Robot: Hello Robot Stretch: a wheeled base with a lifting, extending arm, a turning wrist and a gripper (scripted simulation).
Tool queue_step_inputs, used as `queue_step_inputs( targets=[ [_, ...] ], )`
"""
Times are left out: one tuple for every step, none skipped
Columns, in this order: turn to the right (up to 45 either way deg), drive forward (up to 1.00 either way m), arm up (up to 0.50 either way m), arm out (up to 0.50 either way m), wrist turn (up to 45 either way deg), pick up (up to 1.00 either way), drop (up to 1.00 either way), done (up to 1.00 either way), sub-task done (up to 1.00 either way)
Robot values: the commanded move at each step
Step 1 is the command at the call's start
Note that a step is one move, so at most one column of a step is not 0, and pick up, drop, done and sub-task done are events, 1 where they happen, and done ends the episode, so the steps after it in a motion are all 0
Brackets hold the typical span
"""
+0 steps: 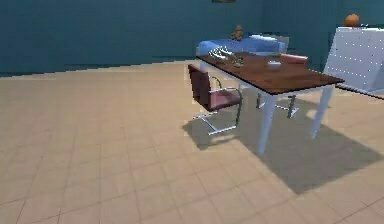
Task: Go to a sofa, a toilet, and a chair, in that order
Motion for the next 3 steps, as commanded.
queue_step_inputs(
  targets=[
    [0.0, 1.0, 0.0, 0.0, 0.0, 0.0, 0.0, 0.0, 0.0],
    [0.0, 0.45, 0.0, 0.0, 0.0, 0.0, 0.0, 0.0, 0.0],
    [15.0, 0.0, 0.0, 0.0, 0.0, 0.0, 0.0, 0.0, 0.0]
  ],
)
